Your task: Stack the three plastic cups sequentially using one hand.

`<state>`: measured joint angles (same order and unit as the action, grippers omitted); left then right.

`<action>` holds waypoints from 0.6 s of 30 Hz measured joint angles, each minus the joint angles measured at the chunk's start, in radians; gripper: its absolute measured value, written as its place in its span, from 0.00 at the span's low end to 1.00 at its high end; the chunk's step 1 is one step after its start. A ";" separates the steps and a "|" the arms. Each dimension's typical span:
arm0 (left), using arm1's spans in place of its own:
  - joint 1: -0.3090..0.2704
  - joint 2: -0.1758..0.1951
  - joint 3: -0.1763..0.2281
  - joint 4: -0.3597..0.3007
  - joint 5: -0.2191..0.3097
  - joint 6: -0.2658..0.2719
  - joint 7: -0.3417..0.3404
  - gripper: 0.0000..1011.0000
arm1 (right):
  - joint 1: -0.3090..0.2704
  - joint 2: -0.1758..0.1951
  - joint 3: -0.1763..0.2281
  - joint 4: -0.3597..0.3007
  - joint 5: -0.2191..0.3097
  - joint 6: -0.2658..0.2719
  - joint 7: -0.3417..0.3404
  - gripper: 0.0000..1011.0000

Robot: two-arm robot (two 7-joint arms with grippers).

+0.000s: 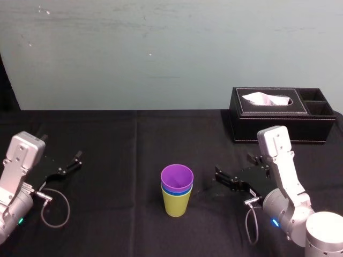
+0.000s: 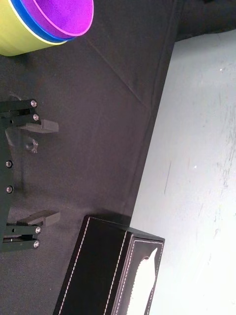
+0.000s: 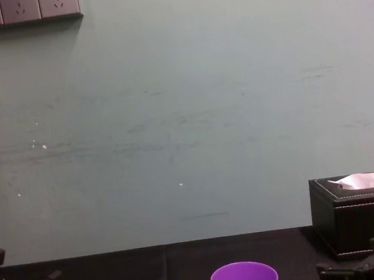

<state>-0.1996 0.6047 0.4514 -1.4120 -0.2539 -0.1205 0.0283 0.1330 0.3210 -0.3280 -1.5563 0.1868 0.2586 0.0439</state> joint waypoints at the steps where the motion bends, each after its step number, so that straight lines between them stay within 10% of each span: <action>1: 0.000 0.000 0.000 0.000 0.000 0.000 0.000 0.99 | 0.000 0.000 0.000 0.000 0.000 0.000 0.000 0.99; 18: 0.000 0.000 0.000 0.000 0.000 0.000 0.000 0.99 | 0.000 0.001 0.000 -0.002 0.002 -0.002 0.000 0.99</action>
<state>-0.1995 0.6047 0.4514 -1.4120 -0.2539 -0.1205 0.0283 0.1330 0.3221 -0.3279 -1.5582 0.1892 0.2566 0.0442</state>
